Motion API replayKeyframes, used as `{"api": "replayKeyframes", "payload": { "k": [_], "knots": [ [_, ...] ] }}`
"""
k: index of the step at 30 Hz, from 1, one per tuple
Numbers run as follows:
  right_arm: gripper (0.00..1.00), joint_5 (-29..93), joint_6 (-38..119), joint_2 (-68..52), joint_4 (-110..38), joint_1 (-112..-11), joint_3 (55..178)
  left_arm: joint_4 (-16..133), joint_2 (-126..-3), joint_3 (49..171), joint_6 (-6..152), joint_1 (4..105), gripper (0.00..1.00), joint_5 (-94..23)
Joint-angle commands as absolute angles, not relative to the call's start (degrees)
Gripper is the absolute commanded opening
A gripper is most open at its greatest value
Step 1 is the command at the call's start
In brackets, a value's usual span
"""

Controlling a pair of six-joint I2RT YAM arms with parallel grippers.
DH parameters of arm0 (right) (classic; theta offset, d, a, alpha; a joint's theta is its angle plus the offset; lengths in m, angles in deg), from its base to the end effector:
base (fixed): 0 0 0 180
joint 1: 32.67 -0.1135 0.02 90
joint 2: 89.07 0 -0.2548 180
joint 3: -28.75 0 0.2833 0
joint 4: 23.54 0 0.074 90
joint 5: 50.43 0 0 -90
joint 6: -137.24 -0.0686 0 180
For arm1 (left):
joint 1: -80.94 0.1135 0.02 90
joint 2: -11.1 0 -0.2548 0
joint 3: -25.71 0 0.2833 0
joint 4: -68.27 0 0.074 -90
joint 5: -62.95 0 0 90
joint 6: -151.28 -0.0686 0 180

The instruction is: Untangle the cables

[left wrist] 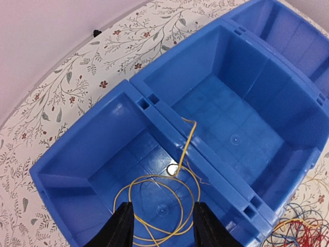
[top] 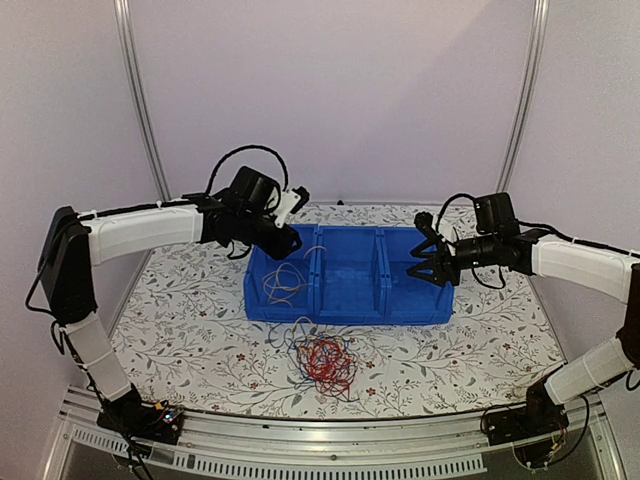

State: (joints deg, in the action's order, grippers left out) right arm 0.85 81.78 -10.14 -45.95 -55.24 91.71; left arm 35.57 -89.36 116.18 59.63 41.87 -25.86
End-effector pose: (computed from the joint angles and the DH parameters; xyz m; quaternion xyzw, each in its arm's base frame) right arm 0.3006 0.1714 0.2064 -0.5328 0.6770 0.2540 0.4396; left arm 0.3503 -0.2826 0.2182 0.3148 0.8602 -0.1197 0.3831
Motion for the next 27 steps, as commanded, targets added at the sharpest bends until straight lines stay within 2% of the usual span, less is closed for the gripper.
{"api": "replayKeyframes", "payload": {
  "k": [1,5,13,27],
  "knots": [
    [0.53,0.10,82.40,-9.99,-46.76,-55.57,93.18,33.52,-91.24,115.27,49.73,42.96,0.41,-30.31],
    [0.53,-0.13,82.40,-9.58,-46.91,-55.54,93.31,36.87,-92.48,114.75,48.46,42.93,0.43,-30.08],
    [0.53,0.08,82.83,-9.43,-47.20,-55.52,93.30,39.82,-97.73,115.59,44.73,42.97,0.39,-32.74],
    [0.53,0.46,83.19,-8.77,-47.37,-55.52,93.27,50.73,-99.82,113.83,43.38,42.96,0.14,-28.92]
  ]
}}
